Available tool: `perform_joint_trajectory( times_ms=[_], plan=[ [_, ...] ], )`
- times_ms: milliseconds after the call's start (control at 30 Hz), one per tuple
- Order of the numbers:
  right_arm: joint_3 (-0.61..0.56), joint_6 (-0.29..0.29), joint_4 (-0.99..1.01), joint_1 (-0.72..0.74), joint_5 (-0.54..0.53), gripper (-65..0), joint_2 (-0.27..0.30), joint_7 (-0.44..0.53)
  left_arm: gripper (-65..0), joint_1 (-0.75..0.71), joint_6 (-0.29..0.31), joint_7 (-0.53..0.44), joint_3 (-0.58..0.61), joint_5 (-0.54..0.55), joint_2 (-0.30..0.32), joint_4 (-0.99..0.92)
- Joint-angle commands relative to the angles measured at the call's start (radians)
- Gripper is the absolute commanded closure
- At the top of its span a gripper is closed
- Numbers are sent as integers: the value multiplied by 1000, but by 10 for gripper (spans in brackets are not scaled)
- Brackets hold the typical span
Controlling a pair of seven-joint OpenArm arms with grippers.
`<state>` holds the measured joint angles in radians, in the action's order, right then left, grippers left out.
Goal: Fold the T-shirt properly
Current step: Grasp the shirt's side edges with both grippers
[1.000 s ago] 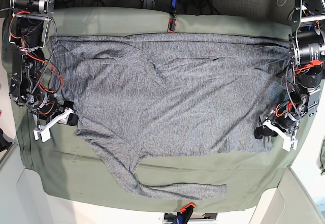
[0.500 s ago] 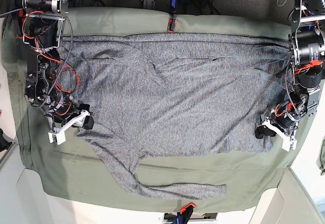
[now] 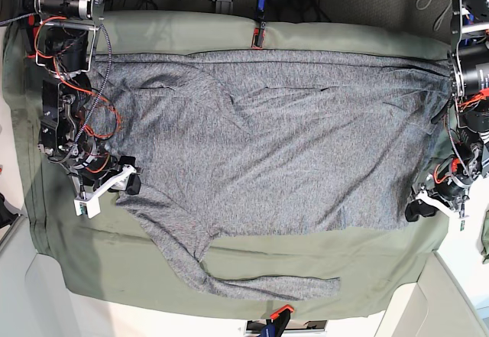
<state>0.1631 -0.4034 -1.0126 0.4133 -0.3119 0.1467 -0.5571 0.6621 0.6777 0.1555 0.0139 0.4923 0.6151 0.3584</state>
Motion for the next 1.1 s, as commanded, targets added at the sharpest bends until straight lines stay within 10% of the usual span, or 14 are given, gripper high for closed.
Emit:
perform_joint_trajectory(
  times_ms=[0,167,667,867,1067],
  plan=[
    [3,-2,-13,26,6,-269,5,11,-327,31,3,-40,-1,14,21,28],
    [3,-4,-13,26,17,-270,5,-8,-327,28,-202,-137,-1,-74,16,31],
    [3,-4,-13,26,16,-269,5,-27,-327,0,-168,-107,-1,-120,-109,27],
    [3,-4,-13,26,16,-269,5,-27,-323,0,-290,-111,-1,-140,-121,27],
    [3,-4,-13,26,16,-193,5,-17,-30,0,-293,-138,-1,-146,-116,27]
  ],
)
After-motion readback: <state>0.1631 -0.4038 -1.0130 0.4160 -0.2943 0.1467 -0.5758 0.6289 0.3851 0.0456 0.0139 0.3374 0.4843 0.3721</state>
